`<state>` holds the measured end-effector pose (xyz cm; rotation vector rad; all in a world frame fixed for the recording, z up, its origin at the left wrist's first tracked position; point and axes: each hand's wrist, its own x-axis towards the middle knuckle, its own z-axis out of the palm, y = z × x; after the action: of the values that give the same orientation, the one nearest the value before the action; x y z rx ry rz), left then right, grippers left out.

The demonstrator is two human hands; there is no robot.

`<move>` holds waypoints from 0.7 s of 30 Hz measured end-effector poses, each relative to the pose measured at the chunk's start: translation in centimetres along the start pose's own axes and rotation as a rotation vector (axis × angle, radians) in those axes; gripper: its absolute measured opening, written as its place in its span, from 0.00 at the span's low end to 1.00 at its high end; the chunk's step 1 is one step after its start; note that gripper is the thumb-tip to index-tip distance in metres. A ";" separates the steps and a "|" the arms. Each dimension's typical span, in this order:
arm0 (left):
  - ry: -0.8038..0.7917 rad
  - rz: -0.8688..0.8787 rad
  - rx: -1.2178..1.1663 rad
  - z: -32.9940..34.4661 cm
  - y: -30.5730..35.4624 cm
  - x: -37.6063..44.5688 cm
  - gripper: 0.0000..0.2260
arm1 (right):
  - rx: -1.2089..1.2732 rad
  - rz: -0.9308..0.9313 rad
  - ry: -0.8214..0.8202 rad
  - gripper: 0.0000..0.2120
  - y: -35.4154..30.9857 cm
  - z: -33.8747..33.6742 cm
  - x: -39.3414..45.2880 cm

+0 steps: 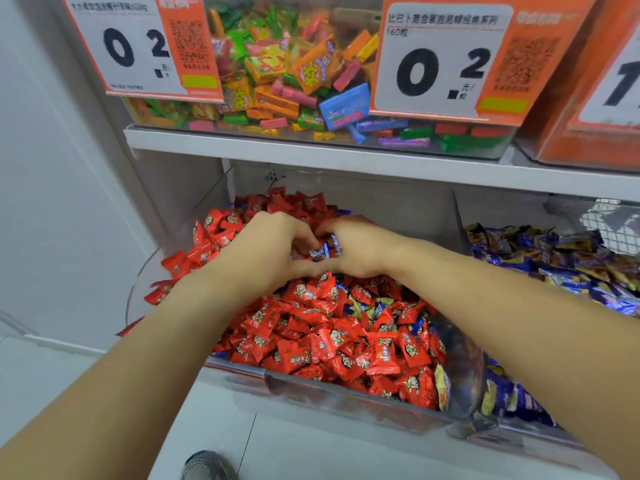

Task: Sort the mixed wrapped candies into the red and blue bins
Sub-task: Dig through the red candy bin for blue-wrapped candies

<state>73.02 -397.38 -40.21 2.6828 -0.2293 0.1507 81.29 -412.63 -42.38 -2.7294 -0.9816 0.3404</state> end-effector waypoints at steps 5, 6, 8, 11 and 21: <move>0.006 -0.006 0.023 -0.2 -0.2 -0.2 0.15 | 0.097 0.022 0.072 0.16 0.1 0.1 -0.1; 0.008 -0.007 0.021 -0.3 -0.2 -0.3 0.14 | 0.112 0.031 0.082 0.13 0.1 0.0 -0.2; 0.006 -0.014 0.022 -0.4 -0.3 -0.5 0.14 | 0.112 0.032 0.083 0.12 0.1 -0.3 -0.5; 0.034 -0.036 0.022 -0.6 -0.6 -0.7 0.16 | 0.109 0.057 0.107 0.15 0.2 -1.1 -1.3; 0.032 -0.029 -0.242 0.7 1.3 -0.4 0.21 | 0.410 0.068 0.216 0.09 0.6 -3.4 -7.2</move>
<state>72.40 -398.74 -40.34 2.4405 -0.1861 0.1469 77.26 -418.15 -38.35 -2.3683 -0.6767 0.2220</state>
